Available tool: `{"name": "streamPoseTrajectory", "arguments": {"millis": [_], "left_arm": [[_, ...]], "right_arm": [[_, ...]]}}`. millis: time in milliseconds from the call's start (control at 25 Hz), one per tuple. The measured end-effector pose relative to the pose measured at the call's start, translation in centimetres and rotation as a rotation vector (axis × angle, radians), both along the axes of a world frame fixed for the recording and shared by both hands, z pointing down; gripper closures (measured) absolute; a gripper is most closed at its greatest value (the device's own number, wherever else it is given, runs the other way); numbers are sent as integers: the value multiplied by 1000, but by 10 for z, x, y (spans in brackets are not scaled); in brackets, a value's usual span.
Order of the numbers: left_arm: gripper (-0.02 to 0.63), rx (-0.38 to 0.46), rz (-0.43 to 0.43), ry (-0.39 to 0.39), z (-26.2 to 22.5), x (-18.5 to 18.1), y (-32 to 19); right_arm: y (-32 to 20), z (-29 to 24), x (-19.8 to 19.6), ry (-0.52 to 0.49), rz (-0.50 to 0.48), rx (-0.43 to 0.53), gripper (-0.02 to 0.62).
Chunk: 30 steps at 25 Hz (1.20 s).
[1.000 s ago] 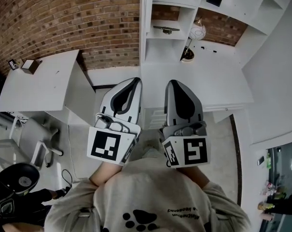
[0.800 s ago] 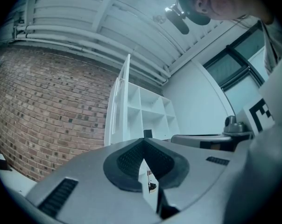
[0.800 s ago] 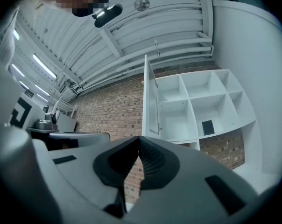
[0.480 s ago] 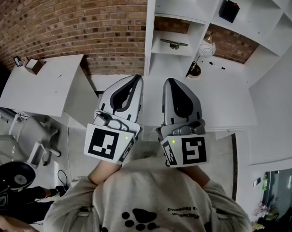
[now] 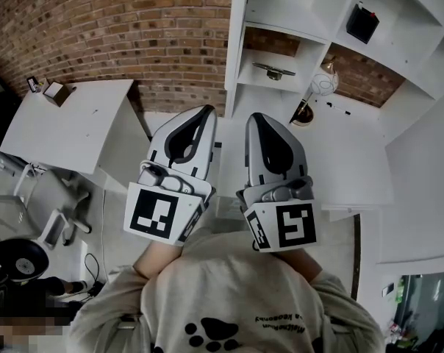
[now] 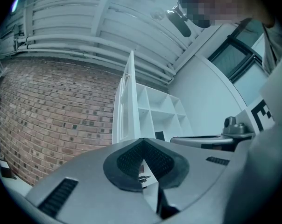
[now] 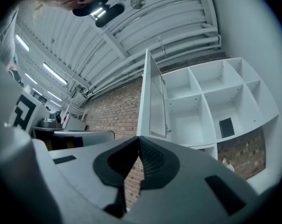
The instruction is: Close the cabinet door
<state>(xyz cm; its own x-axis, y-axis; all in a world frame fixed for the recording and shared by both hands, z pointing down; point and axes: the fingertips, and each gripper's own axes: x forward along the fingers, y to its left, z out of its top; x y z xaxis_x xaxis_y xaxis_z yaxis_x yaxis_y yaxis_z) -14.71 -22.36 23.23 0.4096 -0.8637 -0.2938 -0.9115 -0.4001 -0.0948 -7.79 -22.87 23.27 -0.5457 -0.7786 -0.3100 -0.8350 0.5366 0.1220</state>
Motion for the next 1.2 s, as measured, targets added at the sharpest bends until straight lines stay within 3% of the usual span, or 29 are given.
{"name": "streamPoseTrajectory", "arguments": {"millis": [440, 1200], "left_arm": [[598, 8, 61, 5, -24, -4, -22], [598, 88, 116, 0, -81, -18, -39]], "right_arm": [[-21, -22, -5, -5, 46, 15, 577], [-37, -93, -20, -2, 68, 146, 577]]}}
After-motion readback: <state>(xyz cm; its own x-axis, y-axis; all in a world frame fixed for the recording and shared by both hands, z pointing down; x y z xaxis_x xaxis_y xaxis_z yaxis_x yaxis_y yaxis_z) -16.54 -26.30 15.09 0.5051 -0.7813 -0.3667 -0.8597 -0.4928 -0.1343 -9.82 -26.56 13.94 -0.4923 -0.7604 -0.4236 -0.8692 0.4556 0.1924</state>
